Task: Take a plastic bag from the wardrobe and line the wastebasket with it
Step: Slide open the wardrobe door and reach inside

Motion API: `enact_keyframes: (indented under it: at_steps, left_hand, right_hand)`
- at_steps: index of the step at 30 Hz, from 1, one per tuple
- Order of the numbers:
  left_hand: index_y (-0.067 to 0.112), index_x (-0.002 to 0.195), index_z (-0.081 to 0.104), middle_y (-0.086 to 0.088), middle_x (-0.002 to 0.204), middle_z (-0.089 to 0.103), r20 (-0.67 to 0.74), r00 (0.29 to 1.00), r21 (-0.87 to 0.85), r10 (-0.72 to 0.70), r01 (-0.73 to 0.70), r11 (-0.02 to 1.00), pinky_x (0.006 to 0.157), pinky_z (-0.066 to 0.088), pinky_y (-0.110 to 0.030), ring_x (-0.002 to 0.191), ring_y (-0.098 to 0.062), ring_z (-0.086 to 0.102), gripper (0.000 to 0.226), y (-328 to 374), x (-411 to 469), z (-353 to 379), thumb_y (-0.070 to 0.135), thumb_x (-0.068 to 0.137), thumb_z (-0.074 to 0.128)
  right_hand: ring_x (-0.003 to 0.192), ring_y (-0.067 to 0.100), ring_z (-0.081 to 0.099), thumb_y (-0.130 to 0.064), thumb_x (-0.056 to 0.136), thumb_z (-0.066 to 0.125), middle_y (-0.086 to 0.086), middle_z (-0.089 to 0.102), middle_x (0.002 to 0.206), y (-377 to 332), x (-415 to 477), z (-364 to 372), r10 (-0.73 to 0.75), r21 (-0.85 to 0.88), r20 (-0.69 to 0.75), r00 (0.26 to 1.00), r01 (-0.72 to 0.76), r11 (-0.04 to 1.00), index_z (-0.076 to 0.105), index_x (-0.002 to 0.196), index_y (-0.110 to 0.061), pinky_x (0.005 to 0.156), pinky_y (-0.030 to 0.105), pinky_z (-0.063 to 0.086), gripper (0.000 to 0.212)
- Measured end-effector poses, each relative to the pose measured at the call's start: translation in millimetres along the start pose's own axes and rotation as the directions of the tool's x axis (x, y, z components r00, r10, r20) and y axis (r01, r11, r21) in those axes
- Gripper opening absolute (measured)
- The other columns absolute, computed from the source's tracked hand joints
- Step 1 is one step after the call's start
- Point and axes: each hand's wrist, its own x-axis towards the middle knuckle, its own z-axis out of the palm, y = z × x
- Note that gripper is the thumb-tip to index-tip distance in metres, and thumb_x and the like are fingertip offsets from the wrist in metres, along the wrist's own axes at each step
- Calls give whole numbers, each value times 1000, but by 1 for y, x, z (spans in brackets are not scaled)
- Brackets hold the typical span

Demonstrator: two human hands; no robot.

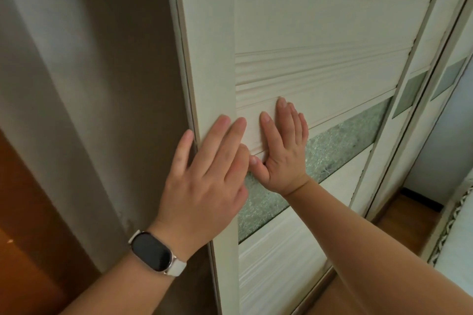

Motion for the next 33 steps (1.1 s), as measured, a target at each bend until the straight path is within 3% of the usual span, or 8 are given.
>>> enact_keyframes:
  at_steps: [8,17,22,26,33]
  left_hand:
    - [15,102,70,-8,146,48,-114,992,-18,51,-54,998,113,21,-51,140,-26,36,27,39,41,50,30,85,56]
    - [16,117,69,-10,148,45,-160,967,-57,200,-211,976,114,23,-49,141,-24,34,41,66,82,97,32,81,58]
    - [16,115,70,-8,148,43,-208,950,-46,234,-248,968,116,18,-48,141,-24,32,43,82,102,122,33,76,59]
    - [15,110,71,-8,145,48,-238,939,-71,247,-271,960,112,22,-50,137,-23,38,42,95,117,136,32,75,58]
    - [14,109,71,-9,135,60,-277,928,-126,251,-293,948,111,23,-50,131,-23,45,40,115,141,159,31,76,56]
  right_hand:
    - [139,38,35,-61,96,24,21,33,148,72,-7,5,3,-3,-2,1000,-3,1000,32,146,-20,103,64,33,65]
    - [142,36,31,-61,96,24,19,31,151,155,-17,10,-4,2,-15,1000,4,1000,22,153,-23,105,64,32,69]
    - [145,32,27,-61,96,23,5,15,162,185,-20,10,-6,-5,1,1000,6,1000,21,154,-24,109,61,29,69]
    - [144,34,29,-61,96,22,17,27,154,205,-20,6,24,-25,53,998,-23,999,24,151,-24,107,63,32,67]
    - [141,42,32,-58,98,28,27,31,150,234,-20,-6,72,-30,142,987,-68,997,30,146,-15,110,61,32,65]
